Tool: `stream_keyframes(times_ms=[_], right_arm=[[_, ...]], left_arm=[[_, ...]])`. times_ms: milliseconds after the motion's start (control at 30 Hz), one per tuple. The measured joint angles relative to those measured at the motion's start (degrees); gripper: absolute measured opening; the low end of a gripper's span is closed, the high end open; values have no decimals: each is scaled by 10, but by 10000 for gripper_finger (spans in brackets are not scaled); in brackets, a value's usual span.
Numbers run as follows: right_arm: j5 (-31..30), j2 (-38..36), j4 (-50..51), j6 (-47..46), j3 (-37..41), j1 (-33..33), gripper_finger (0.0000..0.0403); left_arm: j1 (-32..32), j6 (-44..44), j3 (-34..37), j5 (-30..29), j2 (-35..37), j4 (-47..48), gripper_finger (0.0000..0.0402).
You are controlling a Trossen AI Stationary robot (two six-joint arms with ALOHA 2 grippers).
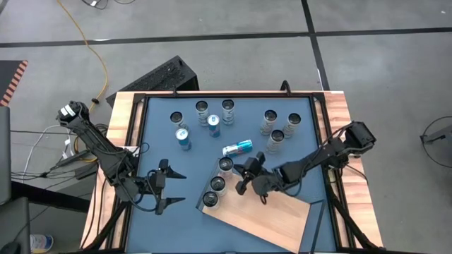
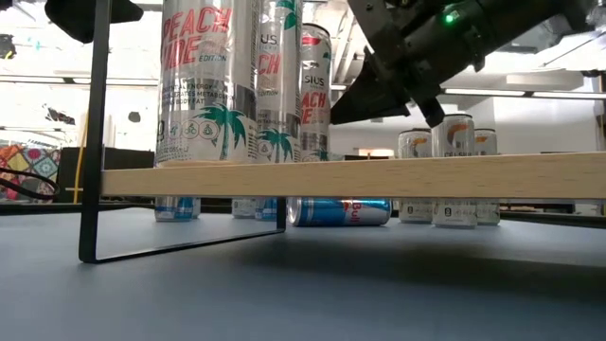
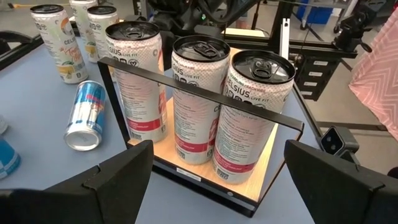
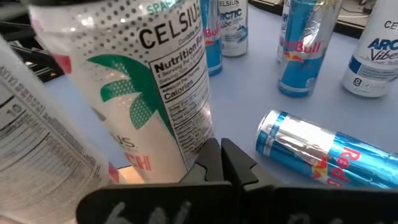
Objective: Place canned beverage on shelf
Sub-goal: Adjust the white pink soda cans on the shelf
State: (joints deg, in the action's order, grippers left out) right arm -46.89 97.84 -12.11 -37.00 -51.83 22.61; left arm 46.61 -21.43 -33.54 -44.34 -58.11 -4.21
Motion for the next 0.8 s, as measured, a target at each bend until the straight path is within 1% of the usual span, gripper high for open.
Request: stream_keyframes(times_ms=[433,600,800], right_arm=[[9,0,-4,-1,0,8,0],[25,0,-5,0,0,14,0],[24,0,-4,-1,0,26,0]], left_arm=[[0,0,0,0,0,0,348],[0,0,0,0,0,0,348],[0,0,0,0,0,0,348]])
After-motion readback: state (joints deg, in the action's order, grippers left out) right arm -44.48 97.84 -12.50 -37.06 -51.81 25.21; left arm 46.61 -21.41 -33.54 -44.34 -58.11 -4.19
